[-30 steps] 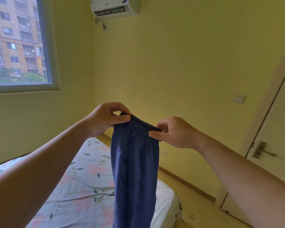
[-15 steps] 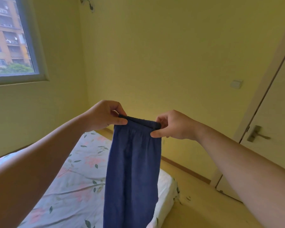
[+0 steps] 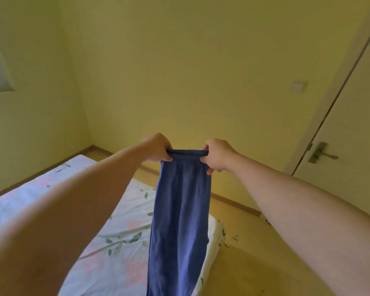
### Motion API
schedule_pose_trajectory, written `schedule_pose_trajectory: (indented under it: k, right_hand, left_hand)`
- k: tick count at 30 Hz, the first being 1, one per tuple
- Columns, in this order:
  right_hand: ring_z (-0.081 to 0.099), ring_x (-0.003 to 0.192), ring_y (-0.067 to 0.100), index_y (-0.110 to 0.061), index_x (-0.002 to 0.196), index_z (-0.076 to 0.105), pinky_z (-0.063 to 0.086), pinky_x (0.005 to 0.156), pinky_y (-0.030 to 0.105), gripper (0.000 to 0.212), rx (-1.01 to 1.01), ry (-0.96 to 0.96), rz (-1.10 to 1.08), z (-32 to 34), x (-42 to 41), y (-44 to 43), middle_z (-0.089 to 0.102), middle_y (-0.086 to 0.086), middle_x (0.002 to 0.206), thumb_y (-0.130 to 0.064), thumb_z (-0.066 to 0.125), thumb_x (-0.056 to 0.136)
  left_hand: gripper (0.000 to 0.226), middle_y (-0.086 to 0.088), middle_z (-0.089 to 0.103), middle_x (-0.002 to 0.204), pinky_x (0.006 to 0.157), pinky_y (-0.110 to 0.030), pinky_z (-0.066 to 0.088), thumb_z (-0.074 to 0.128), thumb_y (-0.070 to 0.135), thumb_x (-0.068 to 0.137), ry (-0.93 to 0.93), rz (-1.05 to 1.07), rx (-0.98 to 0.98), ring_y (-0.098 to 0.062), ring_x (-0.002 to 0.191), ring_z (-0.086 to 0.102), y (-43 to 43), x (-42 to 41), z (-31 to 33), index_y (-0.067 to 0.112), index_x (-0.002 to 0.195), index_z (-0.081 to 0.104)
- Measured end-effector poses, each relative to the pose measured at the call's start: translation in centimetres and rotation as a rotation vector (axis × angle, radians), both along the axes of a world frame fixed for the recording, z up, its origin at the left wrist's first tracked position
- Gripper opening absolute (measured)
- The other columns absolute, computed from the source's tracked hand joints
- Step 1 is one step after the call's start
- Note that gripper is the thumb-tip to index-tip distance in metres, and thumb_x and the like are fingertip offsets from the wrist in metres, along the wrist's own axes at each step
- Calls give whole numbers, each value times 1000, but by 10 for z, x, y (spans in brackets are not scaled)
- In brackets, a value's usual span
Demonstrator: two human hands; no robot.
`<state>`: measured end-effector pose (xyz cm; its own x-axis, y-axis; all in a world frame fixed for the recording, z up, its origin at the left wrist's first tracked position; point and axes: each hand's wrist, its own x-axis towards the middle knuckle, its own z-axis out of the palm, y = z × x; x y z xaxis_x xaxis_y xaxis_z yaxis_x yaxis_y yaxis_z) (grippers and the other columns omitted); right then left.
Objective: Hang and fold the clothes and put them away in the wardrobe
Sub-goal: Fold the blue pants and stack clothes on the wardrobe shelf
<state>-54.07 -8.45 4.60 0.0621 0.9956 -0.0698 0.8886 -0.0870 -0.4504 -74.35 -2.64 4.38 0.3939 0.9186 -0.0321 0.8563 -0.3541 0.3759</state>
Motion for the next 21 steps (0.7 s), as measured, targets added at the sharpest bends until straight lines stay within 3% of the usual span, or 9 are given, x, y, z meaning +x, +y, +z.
schedule_pose_trajectory:
  k: [2,5,7,10,15,18,21]
  right_hand:
    - [75,67,26,-12,106,49,56,52,33,6,77,83,-73,2,3,9,67,13,99,-12,50,100]
    - [74,72,31,-15,100,45,62,68,47,7,243,127,-95,5,9,13,64,12,96,-12,51,99]
    - [69,76,28,-18,99,45,58,63,40,10,349,98,-79,8,13,11,60,6,93,-16,55,99]
    - [57,69,17,-19,100,46,39,52,28,12,478,65,-69,14,14,4,55,-2,84,-19,57,99]
    - [56,68,16,-19,98,47,39,54,30,10,518,61,1,16,-1,-18,57,-2,83,-20,58,98]
    - [60,73,25,-16,98,51,50,60,37,10,469,49,48,-1,-17,-38,61,3,85,-19,60,95]
    - [62,70,29,-16,96,55,51,58,41,8,370,23,131,-37,-39,-63,63,3,79,-18,61,91]
  left_hand:
    - [20,-13,75,92,71,-31,51,69,15,87,-87,40,46,-25,80,65,14,13,2,12,105,77]
    - [20,-12,74,75,70,-36,58,66,1,86,-268,95,37,-27,75,72,27,25,10,8,104,72]
    - [23,-15,74,82,78,-45,61,67,-5,84,-378,105,46,-31,79,74,29,28,14,8,103,69]
    - [22,-14,74,89,80,-50,60,63,-5,84,-493,116,108,-32,86,72,28,25,18,13,95,67]
    - [22,-12,73,93,81,-51,60,65,-3,84,-571,159,135,-32,91,71,13,10,16,16,94,68]
    - [21,-6,72,86,75,-45,61,69,2,81,-557,187,131,-28,85,71,-10,-9,-8,21,89,67]
    - [23,3,69,78,56,-27,49,73,7,79,-511,215,89,-20,72,65,-38,-39,-53,29,79,65]
